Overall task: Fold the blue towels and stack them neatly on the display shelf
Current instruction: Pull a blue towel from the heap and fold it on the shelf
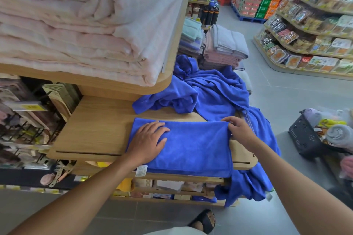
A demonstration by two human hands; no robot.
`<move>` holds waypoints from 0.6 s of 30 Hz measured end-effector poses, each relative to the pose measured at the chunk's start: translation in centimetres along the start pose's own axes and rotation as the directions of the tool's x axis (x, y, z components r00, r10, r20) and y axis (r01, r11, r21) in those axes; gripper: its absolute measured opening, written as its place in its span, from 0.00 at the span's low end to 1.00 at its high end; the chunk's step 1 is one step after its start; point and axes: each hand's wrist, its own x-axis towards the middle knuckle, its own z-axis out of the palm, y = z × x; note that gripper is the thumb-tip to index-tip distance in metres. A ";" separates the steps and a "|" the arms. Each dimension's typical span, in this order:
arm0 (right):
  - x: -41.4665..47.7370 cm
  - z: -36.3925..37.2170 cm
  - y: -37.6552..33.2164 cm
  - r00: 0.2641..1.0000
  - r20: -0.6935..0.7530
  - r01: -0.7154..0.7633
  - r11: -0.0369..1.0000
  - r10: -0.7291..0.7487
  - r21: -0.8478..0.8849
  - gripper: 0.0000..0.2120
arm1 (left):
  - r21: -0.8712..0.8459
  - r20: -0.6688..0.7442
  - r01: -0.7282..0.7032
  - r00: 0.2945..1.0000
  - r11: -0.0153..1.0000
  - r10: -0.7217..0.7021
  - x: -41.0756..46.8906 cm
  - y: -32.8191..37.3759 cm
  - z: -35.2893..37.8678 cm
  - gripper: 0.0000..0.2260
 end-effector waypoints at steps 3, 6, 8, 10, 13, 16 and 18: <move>0.0 -0.6 -0.5 0.986 0.110 -0.134 0.987 0.124 0.092 0.13 | 0.001 0.003 0.002 1.000 1.000 -0.002 0.1 0.1 -0.1 0.16; 0.2 -1.6 -0.5 0.959 0.235 -0.175 0.983 0.157 0.060 0.11 | 0.005 0.006 0.006 1.000 1.000 -0.006 0.1 0.2 -0.2 0.16; 0.8 -1.9 -0.1 0.970 0.202 -0.131 0.990 0.137 -0.044 0.11 | 0.005 0.008 0.005 1.000 1.000 -0.005 0.1 0.2 -0.3 0.16; 1.5 -2.2 0.1 0.994 0.094 -0.029 0.981 0.047 -0.191 0.11 | 0.006 0.016 0.004 1.000 1.000 -0.004 0.1 0.2 -0.3 0.16; 2.0 -3.0 0.8 0.994 -0.014 0.088 0.852 -0.111 -0.516 0.12 | 0.005 0.032 0.003 0.999 1.000 -0.003 0.1 0.3 -0.4 0.17; 1.3 -3.0 0.9 0.970 -0.168 0.038 0.790 -0.176 -0.612 0.17 | 0.012 0.066 0.003 0.998 1.000 -0.004 0.1 0.3 -0.5 0.18; 0.0 -0.5 0.0 0.935 -0.213 0.120 0.819 -0.283 -0.561 0.17 | 0.037 0.082 0.036 0.996 0.999 -0.039 0.2 0.4 -0.5 0.21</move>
